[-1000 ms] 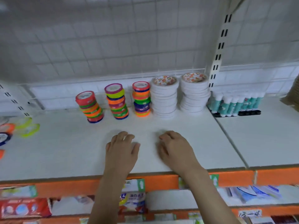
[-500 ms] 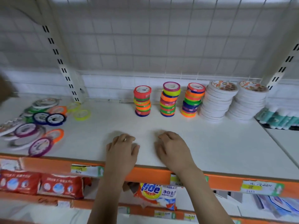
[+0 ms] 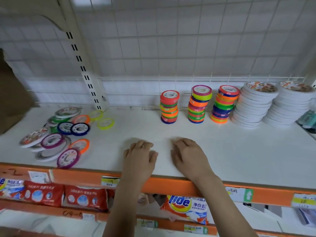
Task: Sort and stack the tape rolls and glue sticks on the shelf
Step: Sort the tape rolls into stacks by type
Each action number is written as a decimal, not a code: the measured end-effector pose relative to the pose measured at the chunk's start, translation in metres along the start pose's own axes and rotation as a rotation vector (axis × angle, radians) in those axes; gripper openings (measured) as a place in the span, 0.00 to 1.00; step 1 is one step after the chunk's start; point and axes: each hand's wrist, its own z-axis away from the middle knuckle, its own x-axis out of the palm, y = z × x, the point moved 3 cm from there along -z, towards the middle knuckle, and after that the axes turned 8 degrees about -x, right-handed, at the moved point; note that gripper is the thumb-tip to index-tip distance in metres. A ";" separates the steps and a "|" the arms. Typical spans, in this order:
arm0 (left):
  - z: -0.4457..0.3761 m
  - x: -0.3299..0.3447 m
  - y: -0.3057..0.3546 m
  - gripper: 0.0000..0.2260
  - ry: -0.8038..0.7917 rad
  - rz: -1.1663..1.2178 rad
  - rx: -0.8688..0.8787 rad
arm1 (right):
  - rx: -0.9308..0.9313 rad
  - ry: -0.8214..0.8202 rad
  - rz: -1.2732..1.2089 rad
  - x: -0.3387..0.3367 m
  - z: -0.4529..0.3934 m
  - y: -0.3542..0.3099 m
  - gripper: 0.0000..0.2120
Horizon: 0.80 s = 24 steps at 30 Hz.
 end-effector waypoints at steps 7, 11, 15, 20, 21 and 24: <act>-0.032 -0.037 -0.076 0.17 -0.012 -0.029 0.101 | 0.125 0.069 -0.015 0.030 -0.031 -0.061 0.16; -0.045 -0.068 -0.136 0.17 0.025 -0.041 0.110 | 0.169 0.090 -0.023 0.053 -0.048 -0.105 0.15; -0.056 -0.087 -0.181 0.17 0.029 -0.022 0.103 | 0.182 0.069 0.001 0.067 -0.062 -0.137 0.13; -0.066 -0.099 -0.213 0.16 0.049 0.033 0.095 | 0.139 0.024 0.017 0.074 -0.081 -0.161 0.15; -0.068 -0.101 -0.217 0.15 0.057 0.035 0.091 | 0.132 0.018 0.015 0.075 -0.084 -0.163 0.14; -0.076 -0.104 -0.225 0.15 0.055 0.028 0.064 | 0.116 -0.010 0.010 0.080 -0.090 -0.165 0.15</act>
